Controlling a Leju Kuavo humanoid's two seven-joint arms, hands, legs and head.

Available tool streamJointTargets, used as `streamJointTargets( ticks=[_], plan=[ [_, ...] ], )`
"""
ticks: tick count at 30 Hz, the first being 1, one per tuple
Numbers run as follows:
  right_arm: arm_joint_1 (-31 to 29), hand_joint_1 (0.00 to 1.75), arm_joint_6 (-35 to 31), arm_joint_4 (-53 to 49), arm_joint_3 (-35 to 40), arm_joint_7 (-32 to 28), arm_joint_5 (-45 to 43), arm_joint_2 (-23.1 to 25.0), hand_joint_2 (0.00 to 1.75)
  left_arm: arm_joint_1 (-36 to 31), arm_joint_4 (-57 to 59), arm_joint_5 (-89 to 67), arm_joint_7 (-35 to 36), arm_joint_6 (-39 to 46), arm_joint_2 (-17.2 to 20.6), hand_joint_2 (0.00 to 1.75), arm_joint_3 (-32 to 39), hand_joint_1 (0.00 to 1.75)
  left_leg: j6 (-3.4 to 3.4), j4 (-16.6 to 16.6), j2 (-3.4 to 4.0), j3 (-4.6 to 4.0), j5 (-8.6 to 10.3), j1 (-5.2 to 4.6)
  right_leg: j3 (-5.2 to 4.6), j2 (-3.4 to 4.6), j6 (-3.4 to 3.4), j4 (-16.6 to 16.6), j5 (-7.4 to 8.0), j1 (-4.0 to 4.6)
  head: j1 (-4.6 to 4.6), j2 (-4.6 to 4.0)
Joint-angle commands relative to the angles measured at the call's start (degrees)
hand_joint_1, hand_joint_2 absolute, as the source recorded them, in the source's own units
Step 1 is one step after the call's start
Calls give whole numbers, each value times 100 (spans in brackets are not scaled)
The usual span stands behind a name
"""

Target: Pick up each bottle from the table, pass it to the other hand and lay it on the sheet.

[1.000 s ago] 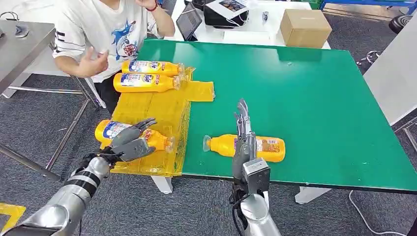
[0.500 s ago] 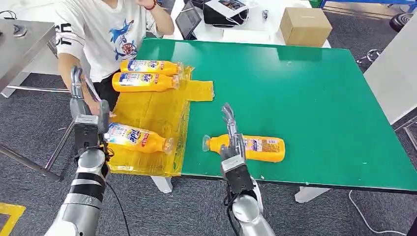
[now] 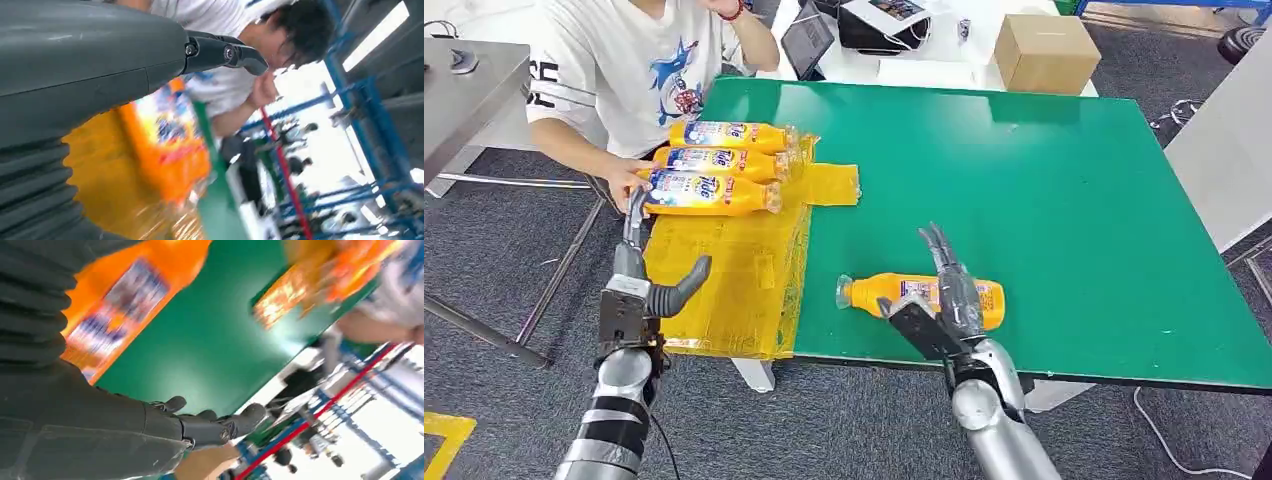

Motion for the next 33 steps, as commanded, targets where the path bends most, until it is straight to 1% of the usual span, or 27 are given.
streamJointTargets(
  ticks=[1, 3, 5, 6, 7, 8, 11, 12, 14, 17, 20, 21, 22, 24, 26, 27, 29, 31, 33],
  plan=[
    [-306, 0, 114, 467, -299, 386, 319, -445, 175, 203, 259, -145, 183, -160, -84, 175, -141, 0, -7, -4, 0, 15, -4, 4, 14, 5, -7, -5, -3, 4, 0, 0],
    [-367, 0, 352, 528, -392, 473, 357, -632, 175, 408, 255, -266, 137, -232, -129, 175, -252, 0, -7, -8, -4, 24, -5, 5, 23, 1, -7, -8, -5, 4, 0, 0],
    [-498, 0, 996, 784, -313, 663, 389, -787, 175, 443, 335, -330, 118, -261, -158, 175, -286, 0, -3, -7, -2, 14, -2, 2, 12, 0, -3, -6, -2, 0, -2, 0],
    [-595, 0, 1226, 1053, -293, 673, 349, -803, 175, 401, 438, -383, 96, -301, -160, 175, -301, 0, -5, -7, 0, 28, -8, 6, 28, 5, -5, -11, -5, 4, -2, 0],
    [-672, 0, 1409, 1229, -191, 714, 390, -862, 175, 367, 495, -393, 93, -323, -160, 175, -300, 0, -3, -5, -1, 18, -5, 5, 19, 3, -3, -8, -3, 2, -2, 0],
    [-832, 0, 1522, 1597, -99, 635, 372, -860, 175, 265, 634, -488, 88, -366, -132, 175, -359, 0, -5, -6, 2, 31, -9, 7, 34, 7, -5, -13, -5, 4, -2, 0],
    [-890, 0, 1466, 1746, -61, 573, 361, -809, 175, 191, 700, -510, 90, -369, -140, 175, -350, 0, -5, -6, 3, 12, -2, 3, 15, 6, -5, -7, 0, 2, 0, 0],
    [-975, 0, 1655, 1891, 76, 619, 371, -853, 175, 150, 750, -560, 87, -383, -131, 175, -382, 0, -9, -8, 3, 24, -5, 5, 26, 8, -8, -9, -2, 3, 0, 0],
    [-1086, 0, 1765, 2107, 190, 652, 364, -850, 175, 93, 821, -617, 82, -375, -137, 175, -416, 0, -5, -4, -2, 8, -1, 2, 10, 1, -3, -4, 1, 1, 0, 0],
    [-1370, 0, 2071, 2625, 508, 717, 356, -945, 175, -29, 999, -634, 79, -417, -144, 175, -441, 0, -11, -5, 5, 26, -8, 7, 27, 10, -8, -8, -2, 6, -2, 0],
    [-1511, 0, 2102, 2852, 702, 704, 335, -1008, 175, -112, 1155, -632, 72, -422, -145, 175, -439, 0, -4, -4, 0, 10, 0, 6, 11, 1, -1, -5, 2, 5, -2, 0],
    [-1583, 0, 2167, 2961, 796, 746, 341, -1037, 175, -152, 1249, -636, 71, -431, -143, 175, -443, 0, -9, -9, 0, 32, -4, 10, 33, 5, -7, -12, -1, 8, -2, 0],
    [-1627, 0, 2182, 3019, 867, 749, 340, -1061, 175, -177, 1298, -636, 53, -426, -144, 175, -439, 0, -4, -4, -1, 14, 0, 8, 16, 0, -1, -6, 2, 6, -2, 0],
    [-1643, 0, 2186, 3037, 881, 765, 336, -1058, 175, -191, 1319, -634, 51, -435, -149, 175, -442, 0, -8, -9, -5, 33, -2, 10, 35, -1, -5, -12, -1, 7, -2, 0],
    [-1689, 0, 2199, 3065, 948, 792, 341, -1090, 175, -232, 1385, -619, 46, -467, -156, 175, -446, 0, -4, -4, -6, 23, 0, 9, 26, -5, -2, -8, 0, 6, -2, 0],
    [-1730, 0, 2252, 3084, 1005, 830, 332, -1127, 175, -241, 1393, -606, 45, -490, -158, 175, -447, 0, -8, -8, -10, 36, -1, 12, 40, -6, -6, -13, -2, 9, -2, 0],
    [-1851, 0, 2402, 3151, 1109, 878, 329, -1217, 175, -268, 1453, -587, 65, -526, -161, 175, -451, 0, -4, -4, -8, 24, 1, 8, 27, -6, -2, -7, 1, 5, 0, 0],
    [-1956, 0, 2538, 3241, 1227, 900, 333, -1278, 175, -298, 1536, -572, 84, -552, -155, 175, -450, 0, -5, -5, -9, 28, 1, 8, 32, -7, -2, -10, 2, 6, -2, 0],
    [-2119, 0, 2826, 3386, 1407, 910, 332, -1347, 175, -329, 1618, -563, 90, -586, -150, 175, -459, 0, -7, -8, -13, 37, 1, 9, 42, -8, -4, -13, 1, 7, 0, 0]
  ],
)
